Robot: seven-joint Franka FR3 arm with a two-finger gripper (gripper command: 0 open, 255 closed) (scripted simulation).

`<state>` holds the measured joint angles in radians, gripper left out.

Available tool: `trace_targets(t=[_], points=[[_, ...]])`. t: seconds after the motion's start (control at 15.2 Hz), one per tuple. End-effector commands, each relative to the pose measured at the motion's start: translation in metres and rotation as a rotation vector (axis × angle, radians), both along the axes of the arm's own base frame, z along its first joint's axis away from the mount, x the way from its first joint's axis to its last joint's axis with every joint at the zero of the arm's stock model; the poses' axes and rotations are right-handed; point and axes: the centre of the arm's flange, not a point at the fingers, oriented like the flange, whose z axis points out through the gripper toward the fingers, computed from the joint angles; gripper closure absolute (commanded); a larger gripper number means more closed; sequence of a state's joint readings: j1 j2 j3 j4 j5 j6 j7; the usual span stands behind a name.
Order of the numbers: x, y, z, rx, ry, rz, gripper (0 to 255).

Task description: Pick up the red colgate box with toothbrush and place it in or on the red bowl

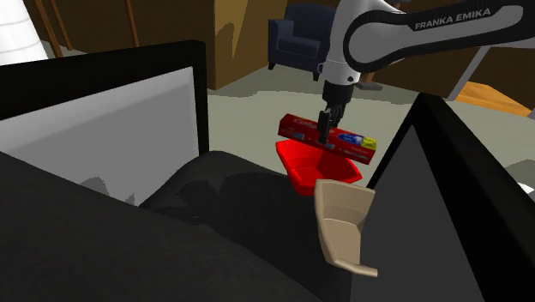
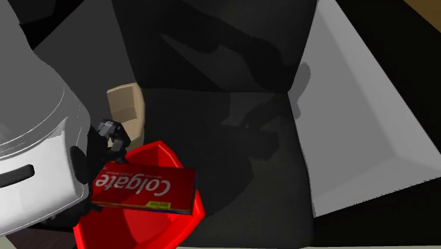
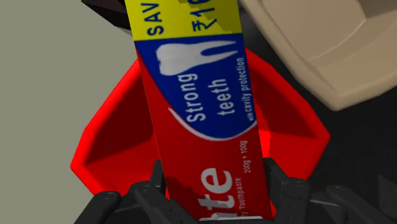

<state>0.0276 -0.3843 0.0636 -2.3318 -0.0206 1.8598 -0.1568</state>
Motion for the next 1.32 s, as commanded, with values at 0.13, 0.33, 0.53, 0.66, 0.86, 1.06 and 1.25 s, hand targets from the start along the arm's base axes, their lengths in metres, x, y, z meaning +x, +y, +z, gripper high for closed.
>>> trace_targets(t=[0.13,0.33,0.53,0.66,0.86,1.06,1.25], points=[[0.000,-0.001,-0.021,0.000,-0.001,0.000,255],[0.000,-0.001,-0.037,0.000,-0.001,0.000,255],[0.000,-0.001,-0.053,0.000,-0.001,0.000,255],[0.000,-0.001,-0.060,0.000,-0.001,0.000,255],[0.000,-0.001,-0.060,0.000,-0.001,0.000,255],[0.000,-0.001,-0.060,0.000,-0.001,0.000,255],[0.000,-0.001,-0.060,0.000,-0.002,0.000,0]])
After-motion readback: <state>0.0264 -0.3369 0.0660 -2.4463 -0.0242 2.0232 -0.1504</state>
